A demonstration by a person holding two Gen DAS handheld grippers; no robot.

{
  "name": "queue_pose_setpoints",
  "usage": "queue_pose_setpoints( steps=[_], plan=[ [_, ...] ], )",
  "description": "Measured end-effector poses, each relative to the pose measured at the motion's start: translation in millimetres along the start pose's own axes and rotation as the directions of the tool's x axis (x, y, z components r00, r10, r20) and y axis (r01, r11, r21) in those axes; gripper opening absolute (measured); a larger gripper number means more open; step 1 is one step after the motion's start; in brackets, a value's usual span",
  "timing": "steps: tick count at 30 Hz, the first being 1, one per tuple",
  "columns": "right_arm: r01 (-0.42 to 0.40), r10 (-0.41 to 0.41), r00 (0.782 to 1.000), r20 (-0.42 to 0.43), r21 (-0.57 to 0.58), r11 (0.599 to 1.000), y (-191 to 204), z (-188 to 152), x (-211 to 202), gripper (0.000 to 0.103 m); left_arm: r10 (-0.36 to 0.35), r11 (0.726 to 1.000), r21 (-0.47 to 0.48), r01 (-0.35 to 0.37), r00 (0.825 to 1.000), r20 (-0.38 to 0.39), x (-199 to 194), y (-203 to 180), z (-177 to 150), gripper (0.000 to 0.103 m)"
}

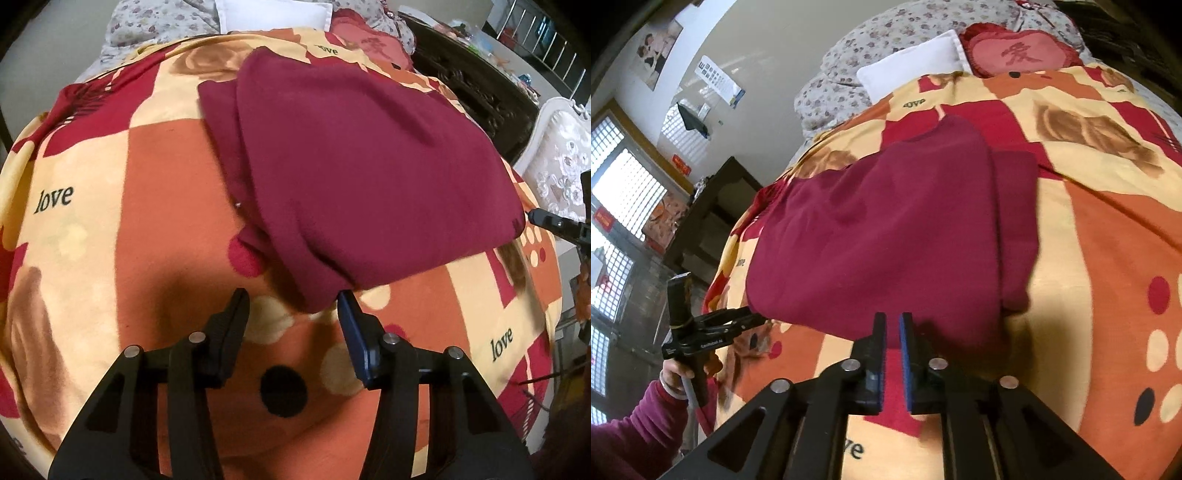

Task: Fold small clothes
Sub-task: 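Open the left gripper and release the folded hem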

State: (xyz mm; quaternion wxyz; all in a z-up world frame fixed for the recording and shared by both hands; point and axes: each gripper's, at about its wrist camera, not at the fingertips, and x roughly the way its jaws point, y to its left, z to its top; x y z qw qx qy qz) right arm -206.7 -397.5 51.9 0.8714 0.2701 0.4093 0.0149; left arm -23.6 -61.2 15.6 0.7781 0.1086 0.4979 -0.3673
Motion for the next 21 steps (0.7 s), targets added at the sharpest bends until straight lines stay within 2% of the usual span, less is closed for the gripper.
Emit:
queue_pose_setpoints(
  steps=[1, 2, 6, 8, 10, 11, 14, 21],
  plan=[
    [-0.005, 0.005, 1.000, -0.002, 0.004, 1.000, 1.6, 0.8, 3.1, 0.030, -0.015, 1.000, -0.011, 0.015, 1.000, 0.003, -0.3, 2.8, 0.1, 0.049],
    [-0.011, 0.011, 1.000, -0.002, 0.008, 1.000, 3.9, 1.4, 6.5, 0.044, -0.025, 0.999, -0.021, 0.025, 1.000, 0.005, -0.1, 4.3, 0.6, 0.049],
    [-0.045, 0.045, 0.999, -0.018, 0.006, 0.999, 14.2, 4.3, 18.6, 0.045, -0.063, 0.997, -0.042, 0.063, 0.998, 0.014, 1.6, 4.2, 3.5, 0.047],
    [-0.059, 0.059, 0.998, -0.017, 0.003, 0.998, 20.1, 4.8, 20.7, 0.045, -0.080, 0.996, -0.041, 0.080, 0.997, 0.004, 4.4, 2.7, 6.4, 0.031],
    [-0.068, 0.068, 0.998, -0.019, 0.004, 0.998, 24.5, 5.5, 23.5, 0.045, -0.087, 0.995, -0.038, 0.087, 0.996, 0.000, 6.4, 0.8, 8.9, 0.027],
    [-0.075, 0.075, 0.997, -0.019, 0.008, 0.997, 26.2, 5.4, 24.4, 0.045, -0.083, 0.996, -0.025, 0.083, 0.997, -0.003, 7.3, -1.4, 9.5, 0.020],
    [-0.090, 0.091, 0.996, -0.027, 0.016, 0.996, 29.1, 6.0, 27.5, 0.045, -0.055, 0.999, -0.002, 0.055, 0.999, 0.002, 5.8, -7.1, 11.3, 0.010],
    [-0.098, 0.099, 0.994, -0.044, 0.028, 0.995, 30.4, 4.9, 34.4, 0.045, -0.018, 1.000, 0.005, 0.018, 0.999, 0.043, -10.3, -3.2, 11.5, 0.007]
  ],
)
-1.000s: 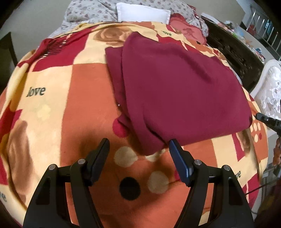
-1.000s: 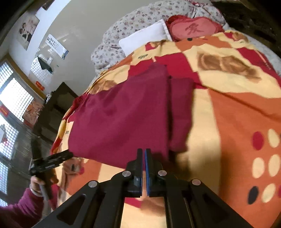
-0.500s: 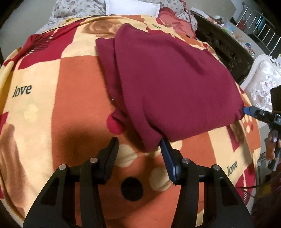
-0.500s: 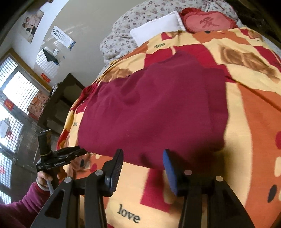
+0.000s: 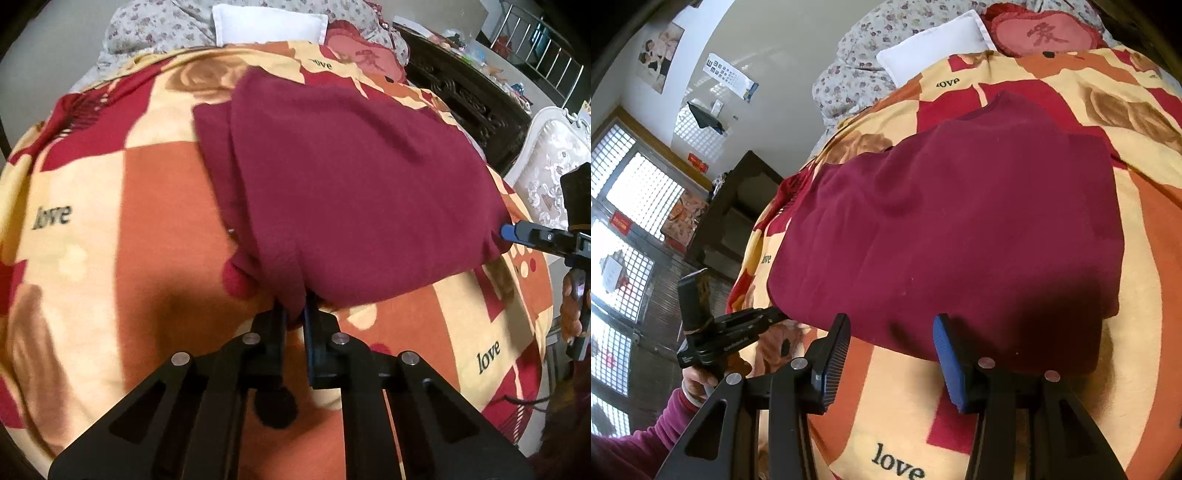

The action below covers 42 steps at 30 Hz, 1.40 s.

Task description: Fold small clothes

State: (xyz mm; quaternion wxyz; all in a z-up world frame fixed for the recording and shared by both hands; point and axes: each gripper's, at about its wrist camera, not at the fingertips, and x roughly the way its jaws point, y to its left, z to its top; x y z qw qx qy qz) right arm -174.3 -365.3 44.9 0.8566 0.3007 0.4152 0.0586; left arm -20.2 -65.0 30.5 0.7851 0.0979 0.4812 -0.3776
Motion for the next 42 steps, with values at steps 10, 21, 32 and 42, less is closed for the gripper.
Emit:
queue_pose_setpoints(
  steps=[10, 21, 32, 42],
  plan=[
    [0.007, -0.008, 0.999, -0.033, -0.039, 0.999, 16.1, 9.1, 14.9, 0.045, 0.045, 0.999, -0.026, -0.045, 0.999, -0.010, 1.8, 3.2, -13.7, 0.007],
    [0.007, -0.011, 0.999, -0.042, -0.097, 0.995, 34.8, 21.5, 28.1, 0.045, 0.092, 0.995, -0.034, -0.092, 0.996, 0.002, -23.0, -10.6, -10.7, 0.007],
    [0.056, -0.042, 0.996, 0.081, -0.175, 0.983, 58.8, 72.3, 38.6, 0.045, 0.058, 0.995, -0.085, -0.049, 0.993, 0.105, -40.1, -24.3, 25.7, 0.026],
    [0.138, -0.124, 0.989, 0.077, -0.219, 0.966, 63.4, 135.7, 107.7, 0.045, 0.050, 0.977, -0.210, -0.037, 0.997, 0.057, 8.6, -7.7, 34.4, 0.026]
  ],
)
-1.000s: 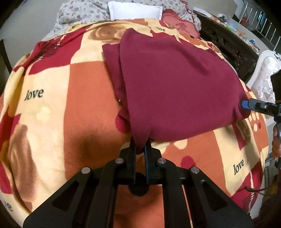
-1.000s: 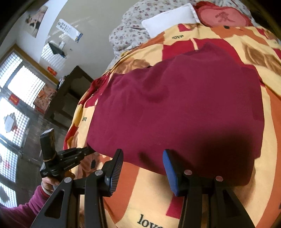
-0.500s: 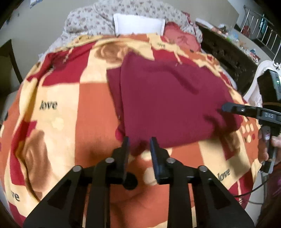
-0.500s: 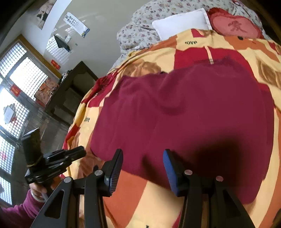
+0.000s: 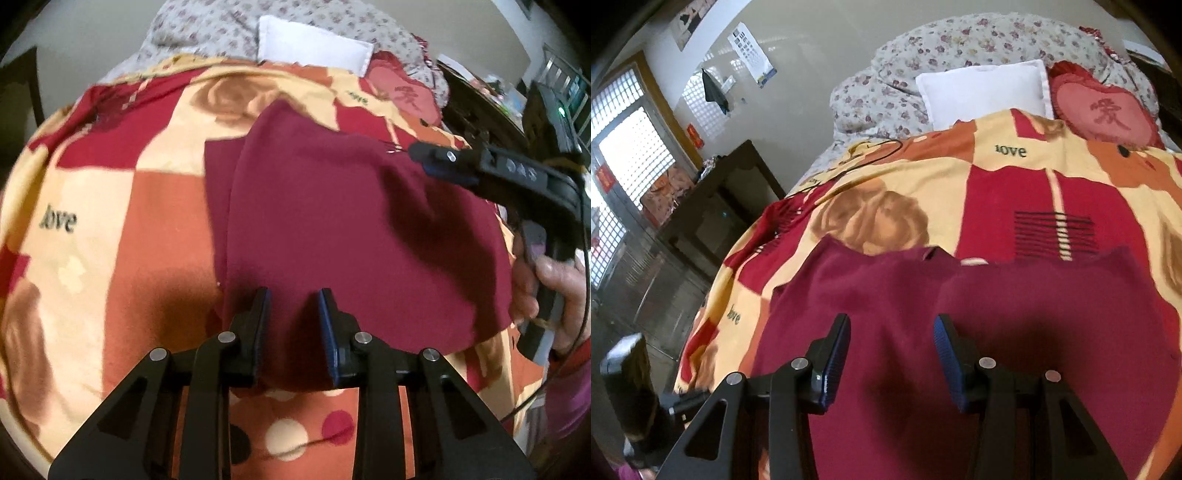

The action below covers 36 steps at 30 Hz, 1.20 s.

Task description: Fold small clothes

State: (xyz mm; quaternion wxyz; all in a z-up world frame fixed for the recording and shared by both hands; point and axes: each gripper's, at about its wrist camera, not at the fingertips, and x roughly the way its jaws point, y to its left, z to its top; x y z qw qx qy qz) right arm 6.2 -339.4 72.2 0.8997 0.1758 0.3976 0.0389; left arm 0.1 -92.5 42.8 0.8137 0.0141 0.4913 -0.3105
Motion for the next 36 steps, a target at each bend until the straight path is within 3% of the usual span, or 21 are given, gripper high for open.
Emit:
queue_pose_setpoints(
  steps=[5, 10, 16, 20, 22, 25, 30, 33, 34, 36],
  plan=[
    [0.064, -0.070, 0.994, -0.083, -0.071, 0.995, 7.7, 8.9, 52.8, 0.045, -0.013, 1.000, -0.025, 0.013, 1.000, -0.003, 8.3, 4.7, -2.3, 0.026],
    [0.126, -0.135, 0.988, -0.075, -0.111, 0.986, 6.8, 14.7, 76.2, 0.046, -0.051, 0.996, -0.075, 0.052, 0.999, 0.013, 11.1, 13.2, -2.1, 0.026],
    [0.109, -0.112, 0.990, -0.088, -0.040, 0.993, 2.3, 21.0, 59.3, 0.046, -0.084, 0.991, -0.106, 0.086, 0.996, 0.020, 2.0, 15.5, -2.2, 0.035],
    [0.012, -0.013, 0.997, -0.072, -0.016, 1.000, 20.4, 18.1, 34.3, 0.047, -0.099, 0.986, -0.129, 0.106, 0.993, 0.063, -11.7, 18.4, -7.4, 0.045],
    [-0.054, 0.050, 0.990, -0.134, -0.026, 0.998, 39.8, 15.0, 38.2, 0.053, -0.113, 0.980, -0.158, 0.125, 0.990, 0.083, -15.7, 22.2, -10.8, 0.049],
    [-0.088, 0.076, 0.978, -0.194, -0.050, 0.995, 65.7, 11.6, 49.4, 0.055, -0.129, 0.965, -0.215, 0.148, 0.987, 0.100, -15.5, 30.0, -18.8, 0.060],
    [-0.030, -0.005, 0.975, -0.224, -0.153, 0.988, 112.1, 15.5, 78.8, 0.058, -0.138, 0.949, -0.275, 0.153, 0.988, 0.073, -5.2, 42.3, -29.3, 0.060],
    [0.011, -0.067, 0.957, -0.283, -0.195, 0.981, 125.9, 14.9, 104.5, 0.064, -0.149, 0.941, -0.297, 0.162, 0.987, 0.068, 0.8, 47.1, -32.2, 0.060],
    [0.034, -0.099, 0.952, -0.288, -0.223, 0.974, 131.6, 14.3, 111.3, 0.067, -0.151, 0.938, -0.304, 0.164, 0.986, 0.068, 2.4, 49.3, -33.2, 0.060],
    [0.049, -0.131, 0.950, -0.284, -0.278, 0.959, 140.8, 13.7, 118.1, 0.084, -0.167, 0.929, -0.323, 0.181, 0.983, 0.070, 6.0, 54.1, -34.9, 0.060]
  ],
)
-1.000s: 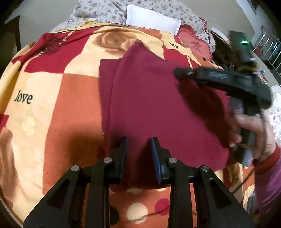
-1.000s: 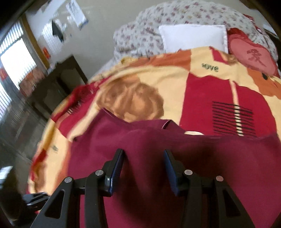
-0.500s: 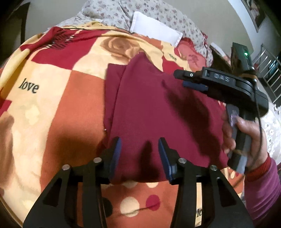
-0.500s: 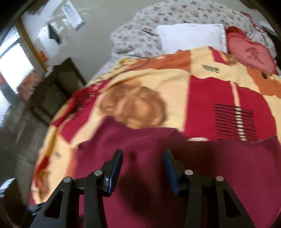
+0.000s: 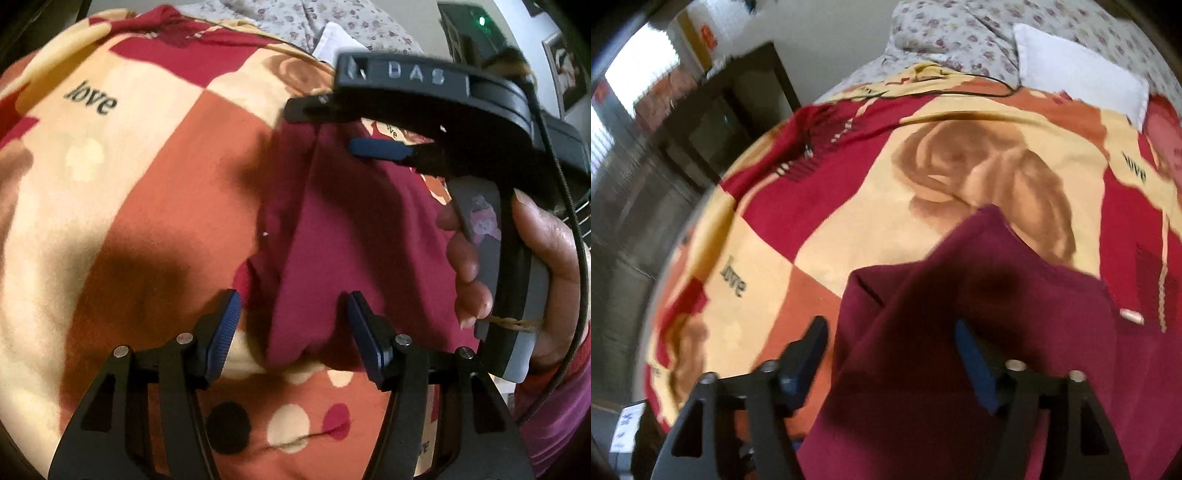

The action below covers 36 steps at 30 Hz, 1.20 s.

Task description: Fold small clothes

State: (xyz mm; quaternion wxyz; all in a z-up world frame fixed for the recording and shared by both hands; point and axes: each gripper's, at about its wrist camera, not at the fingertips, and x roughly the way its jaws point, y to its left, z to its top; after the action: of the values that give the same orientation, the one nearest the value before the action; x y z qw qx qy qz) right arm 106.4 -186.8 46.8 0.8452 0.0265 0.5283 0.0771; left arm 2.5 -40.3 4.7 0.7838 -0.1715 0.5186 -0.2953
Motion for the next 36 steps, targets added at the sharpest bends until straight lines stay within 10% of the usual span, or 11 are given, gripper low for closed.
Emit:
queue_pose_setpoints(
  steps=[7, 9, 15, 26, 29, 36],
  plan=[
    [0.184, -0.188, 0.982, -0.006, -0.163, 0.969, 25.7, 1.5, 21.7, 0.087, -0.041, 0.998, -0.043, 0.041, 0.999, 0.009, 2.5, 7.7, 2.4, 0.060],
    [0.237, -0.237, 0.971, 0.026, -0.213, 0.948, 28.0, -2.4, 20.0, 0.056, -0.036, 0.999, -0.032, 0.036, 0.999, 0.008, 2.8, 5.6, 2.4, 0.060],
    [0.056, -0.051, 0.998, 0.047, -0.116, 0.992, -8.0, -11.8, -9.5, 0.019, -0.037, 0.999, -0.018, 0.038, 0.999, 0.015, 2.8, 1.7, 7.0, 0.068],
    [-0.109, 0.106, 0.990, 0.089, 0.027, 0.994, -44.9, -29.5, -40.9, 0.016, 0.010, 0.996, 0.088, -0.012, 1.000, 0.024, 31.7, -24.0, 27.9, 0.072],
    [-0.125, 0.121, 0.989, 0.086, 0.037, 0.992, -43.6, -30.4, -38.8, 0.016, -0.006, 0.995, 0.101, 0.001, 0.999, 0.048, 29.5, -27.0, 27.4, 0.048],
    [-0.081, 0.080, 0.996, 0.031, 0.019, 0.997, -25.2, -15.5, -23.1, 0.025, -0.027, 0.993, 0.118, 0.016, 0.995, 0.092, 19.6, -28.5, 23.8, 0.038]
  ],
)
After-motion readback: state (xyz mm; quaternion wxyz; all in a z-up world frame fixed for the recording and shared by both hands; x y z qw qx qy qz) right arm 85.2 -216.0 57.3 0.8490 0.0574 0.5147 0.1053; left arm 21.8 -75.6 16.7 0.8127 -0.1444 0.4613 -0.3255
